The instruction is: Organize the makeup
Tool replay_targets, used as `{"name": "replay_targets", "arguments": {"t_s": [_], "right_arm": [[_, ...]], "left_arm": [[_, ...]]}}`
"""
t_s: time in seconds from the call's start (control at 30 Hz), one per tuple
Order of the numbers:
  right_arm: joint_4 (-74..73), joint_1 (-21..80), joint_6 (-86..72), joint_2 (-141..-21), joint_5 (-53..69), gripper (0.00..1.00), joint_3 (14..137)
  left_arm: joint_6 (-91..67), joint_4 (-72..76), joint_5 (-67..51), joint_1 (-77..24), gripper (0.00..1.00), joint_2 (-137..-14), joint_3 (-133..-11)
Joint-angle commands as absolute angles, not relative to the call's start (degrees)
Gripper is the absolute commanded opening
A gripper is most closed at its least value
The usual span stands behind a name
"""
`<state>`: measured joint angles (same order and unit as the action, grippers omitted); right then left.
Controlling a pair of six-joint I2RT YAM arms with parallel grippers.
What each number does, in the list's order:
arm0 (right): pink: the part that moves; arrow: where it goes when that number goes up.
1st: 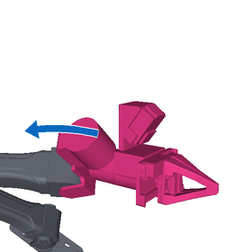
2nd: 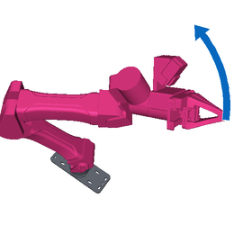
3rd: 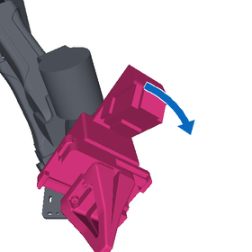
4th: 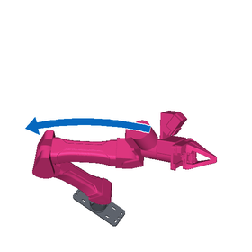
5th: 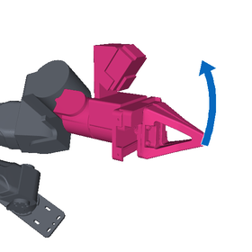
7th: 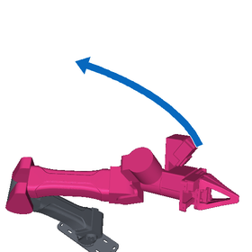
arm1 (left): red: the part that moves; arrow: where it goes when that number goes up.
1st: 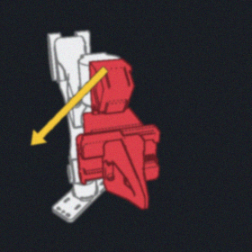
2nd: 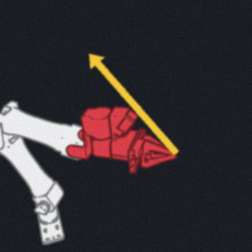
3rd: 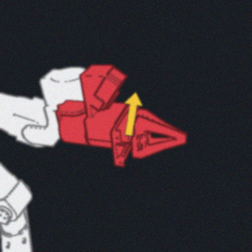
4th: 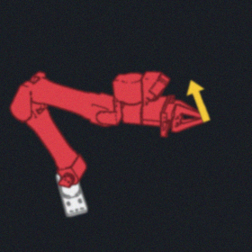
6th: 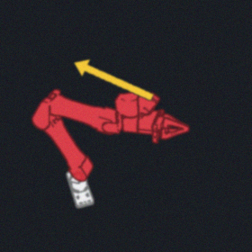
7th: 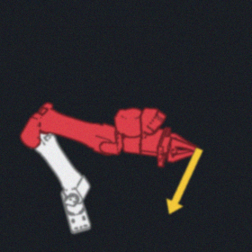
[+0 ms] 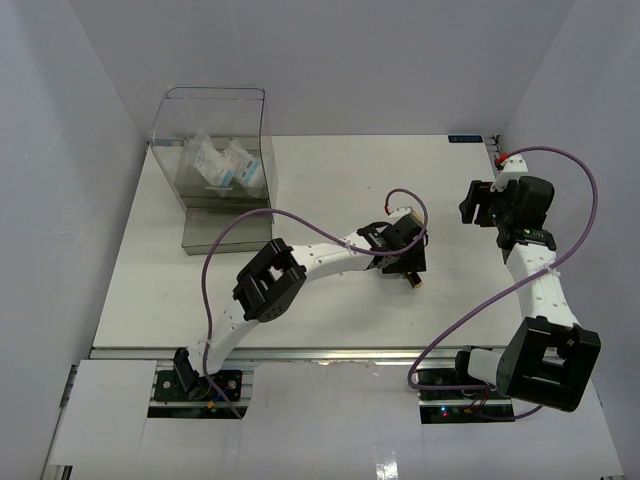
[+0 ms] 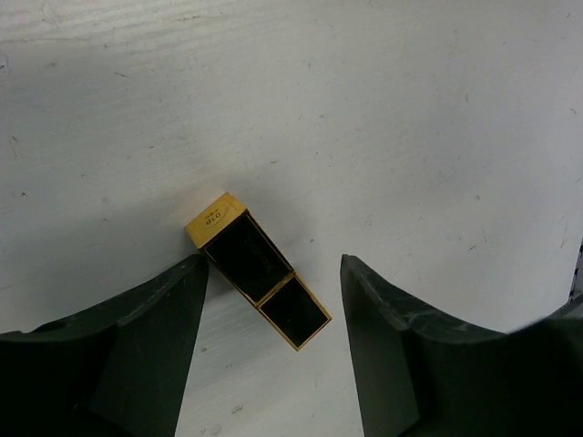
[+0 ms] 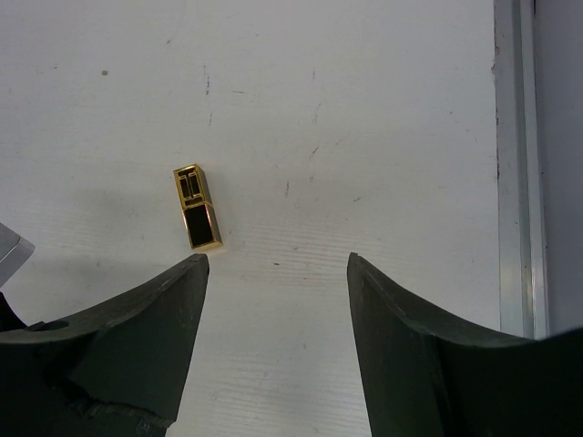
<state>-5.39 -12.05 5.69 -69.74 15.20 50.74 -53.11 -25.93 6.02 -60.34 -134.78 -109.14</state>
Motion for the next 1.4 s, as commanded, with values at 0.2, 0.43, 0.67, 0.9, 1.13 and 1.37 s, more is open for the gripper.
{"name": "replay_targets", "arguments": {"t_s": [0.2, 0.43, 0.67, 0.9, 1.13, 1.37], "right_arm": [[-2.50, -14.34, 3.82, -66.48, 18.69, 0.69, 49.88], [-2.30, -15.04, 3.51, -65.93, 20.64, 0.68, 49.39], [-2.81, -15.20, 5.43, -66.09, 25.40, 0.68, 49.22], [-2.90, -15.12, 6.38, -66.05, 29.01, 0.67, 48.91], [-2.96, -15.12, 6.94, -66.60, 30.38, 0.66, 48.75], [-2.99, -15.12, 6.94, -66.80, 30.40, 0.65, 48.69]], "left_arm": [[-50.43, -31.93, 7.22, -60.64, 0.47, -138.60, -110.33], [-46.50, -32.40, 7.24, -60.64, 0.39, -135.59, -104.45], [-42.30, -30.60, 12.63, -60.64, 0.27, -125.05, -93.25], [-39.98, -28.77, 17.45, -60.56, 0.23, -112.30, -79.92], [-40.19, -25.61, 17.03, -57.38, 0.23, -99.88, -68.46], [-42.17, -19.68, 8.98, -47.29, 0.22, -85.66, -56.89]]}}
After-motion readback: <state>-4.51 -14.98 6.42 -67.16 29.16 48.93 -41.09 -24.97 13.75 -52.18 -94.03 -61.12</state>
